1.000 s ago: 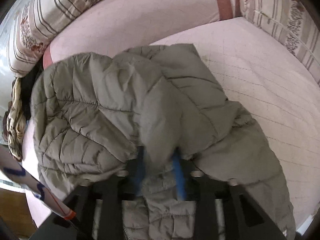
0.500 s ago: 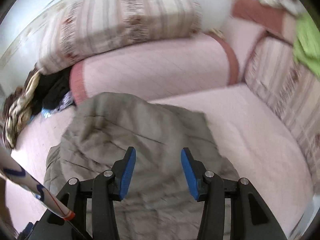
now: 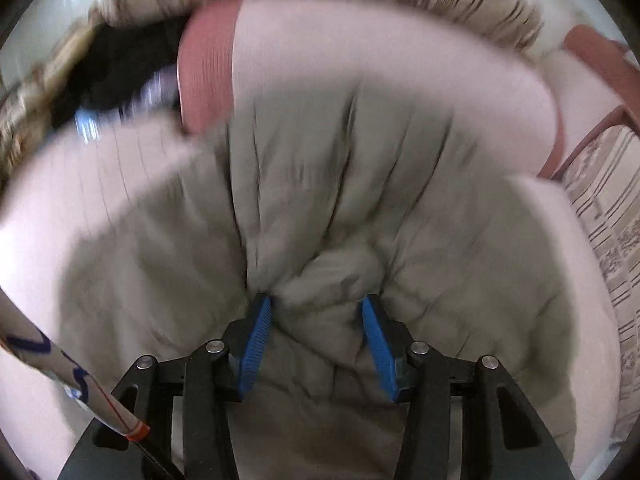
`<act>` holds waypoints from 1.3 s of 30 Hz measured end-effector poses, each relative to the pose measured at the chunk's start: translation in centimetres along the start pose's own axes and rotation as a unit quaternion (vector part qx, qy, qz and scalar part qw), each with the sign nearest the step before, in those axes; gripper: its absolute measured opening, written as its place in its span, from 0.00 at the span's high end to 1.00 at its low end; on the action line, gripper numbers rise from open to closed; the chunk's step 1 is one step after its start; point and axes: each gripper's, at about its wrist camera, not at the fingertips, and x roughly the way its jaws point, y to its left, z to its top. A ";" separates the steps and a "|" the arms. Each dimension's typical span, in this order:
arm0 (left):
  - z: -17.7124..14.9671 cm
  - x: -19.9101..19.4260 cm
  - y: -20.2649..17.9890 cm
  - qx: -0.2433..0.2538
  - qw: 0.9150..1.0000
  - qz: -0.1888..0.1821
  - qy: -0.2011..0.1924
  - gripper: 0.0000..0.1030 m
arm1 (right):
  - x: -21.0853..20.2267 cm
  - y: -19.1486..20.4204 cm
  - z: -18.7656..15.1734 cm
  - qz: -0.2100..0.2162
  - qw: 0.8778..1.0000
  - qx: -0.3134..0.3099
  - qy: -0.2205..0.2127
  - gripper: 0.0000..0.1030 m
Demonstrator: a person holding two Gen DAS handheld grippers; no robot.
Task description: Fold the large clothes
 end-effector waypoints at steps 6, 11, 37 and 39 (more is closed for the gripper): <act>-0.4 -0.1 -0.4 0.010 1.000 0.004 0.000 0.41 | -4.1 -1.8 0.2 0.028 0.998 0.024 -0.054 0.45; -0.5 -0.2 -0.3 0.006 1.000 0.008 0.000 0.41 | -9.7 -5.5 -0.8 0.016 0.987 0.067 -0.143 0.39; -1.7 -1.3 -0.8 0.028 0.999 0.036 -0.012 0.41 | -3.0 -11.9 -6.4 -0.006 0.996 0.093 0.007 0.28; -1.9 -1.4 -0.6 0.025 0.999 0.038 -0.013 0.41 | -4.1 -12.7 -6.3 0.004 0.995 0.100 0.006 0.28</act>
